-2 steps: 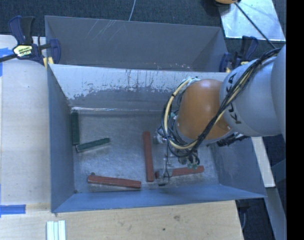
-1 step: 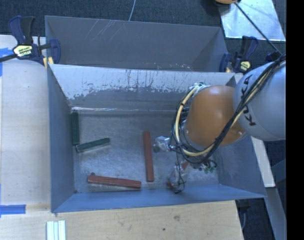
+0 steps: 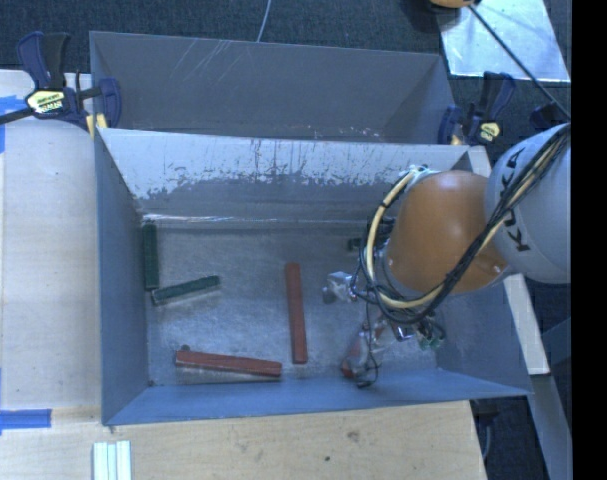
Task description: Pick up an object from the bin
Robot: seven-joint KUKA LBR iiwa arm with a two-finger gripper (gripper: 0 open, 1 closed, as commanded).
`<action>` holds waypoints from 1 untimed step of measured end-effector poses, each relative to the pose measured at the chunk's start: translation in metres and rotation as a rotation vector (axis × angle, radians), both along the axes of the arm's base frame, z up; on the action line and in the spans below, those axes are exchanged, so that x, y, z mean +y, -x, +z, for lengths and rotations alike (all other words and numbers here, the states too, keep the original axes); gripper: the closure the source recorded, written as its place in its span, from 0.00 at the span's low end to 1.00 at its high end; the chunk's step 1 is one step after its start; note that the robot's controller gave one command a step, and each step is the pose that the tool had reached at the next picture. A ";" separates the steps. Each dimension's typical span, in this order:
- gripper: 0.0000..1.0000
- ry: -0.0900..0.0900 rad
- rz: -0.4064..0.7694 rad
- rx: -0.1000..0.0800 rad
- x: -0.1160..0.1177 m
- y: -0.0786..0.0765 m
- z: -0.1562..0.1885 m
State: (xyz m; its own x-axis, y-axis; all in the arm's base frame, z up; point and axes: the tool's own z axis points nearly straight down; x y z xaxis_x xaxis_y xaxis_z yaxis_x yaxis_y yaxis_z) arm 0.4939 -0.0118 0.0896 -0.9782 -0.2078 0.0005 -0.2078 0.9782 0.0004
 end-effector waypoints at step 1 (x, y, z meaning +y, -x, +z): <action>0.00 0.000 -0.134 0.002 -0.008 0.001 -0.003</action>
Offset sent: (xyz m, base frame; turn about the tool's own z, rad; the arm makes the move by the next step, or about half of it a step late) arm 0.0017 -0.0702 -0.0196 -0.4125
